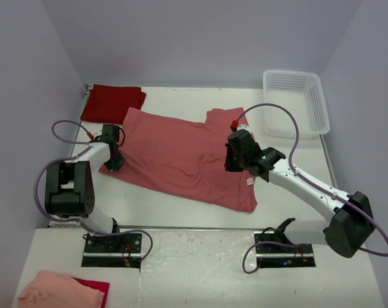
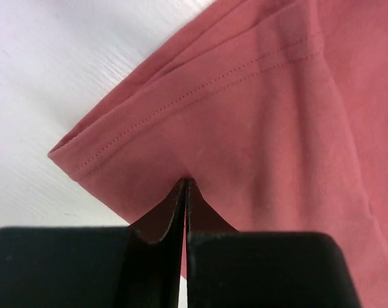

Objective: Fold and stack the t-shirts
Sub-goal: Fold the flattened tshirt in 1/3 of the way

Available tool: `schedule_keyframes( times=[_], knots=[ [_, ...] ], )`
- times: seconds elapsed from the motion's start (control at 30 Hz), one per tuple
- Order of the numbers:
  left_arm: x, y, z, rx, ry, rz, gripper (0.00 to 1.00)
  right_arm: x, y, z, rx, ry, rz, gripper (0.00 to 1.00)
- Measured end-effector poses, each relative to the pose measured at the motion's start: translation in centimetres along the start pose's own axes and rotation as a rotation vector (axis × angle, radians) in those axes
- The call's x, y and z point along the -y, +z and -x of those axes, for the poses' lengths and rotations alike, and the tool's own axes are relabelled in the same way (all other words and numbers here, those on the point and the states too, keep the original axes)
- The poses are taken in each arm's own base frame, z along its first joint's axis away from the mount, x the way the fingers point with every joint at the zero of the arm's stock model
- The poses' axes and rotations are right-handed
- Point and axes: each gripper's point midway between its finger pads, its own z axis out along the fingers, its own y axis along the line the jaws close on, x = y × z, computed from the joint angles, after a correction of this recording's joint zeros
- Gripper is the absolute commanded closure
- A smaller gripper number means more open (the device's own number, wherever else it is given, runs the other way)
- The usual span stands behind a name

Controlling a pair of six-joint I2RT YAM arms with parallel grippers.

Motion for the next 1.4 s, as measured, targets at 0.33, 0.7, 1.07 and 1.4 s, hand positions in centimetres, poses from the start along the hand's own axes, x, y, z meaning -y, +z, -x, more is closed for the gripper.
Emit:
schedule_keyframes(
  times=[0.33,0.7,1.07,1.4],
  knots=[
    [-0.7,0.3,0.3,0.006,-0.073,0.088,1.0,0.4,0.2,-0.6,-0.014,-0.01,-0.007,1.0],
    [-3.4,-1.5,-3.9,-0.048,-0.162,0.093,1.0,0.5,0.2,-0.6,-0.016,-0.006,-0.008,1.0],
    [-6.4,-5.8,-7.6,-0.12,-0.139,0.129,1.0,0.8,0.2,-0.8,-0.026,0.003,-0.019,1.0],
    [-1.0,-12.6,-0.9,0.118,-0.086,-0.059,1.0,0.7,0.1,1.0,-0.013,-0.01,-0.021,0.41]
  ],
)
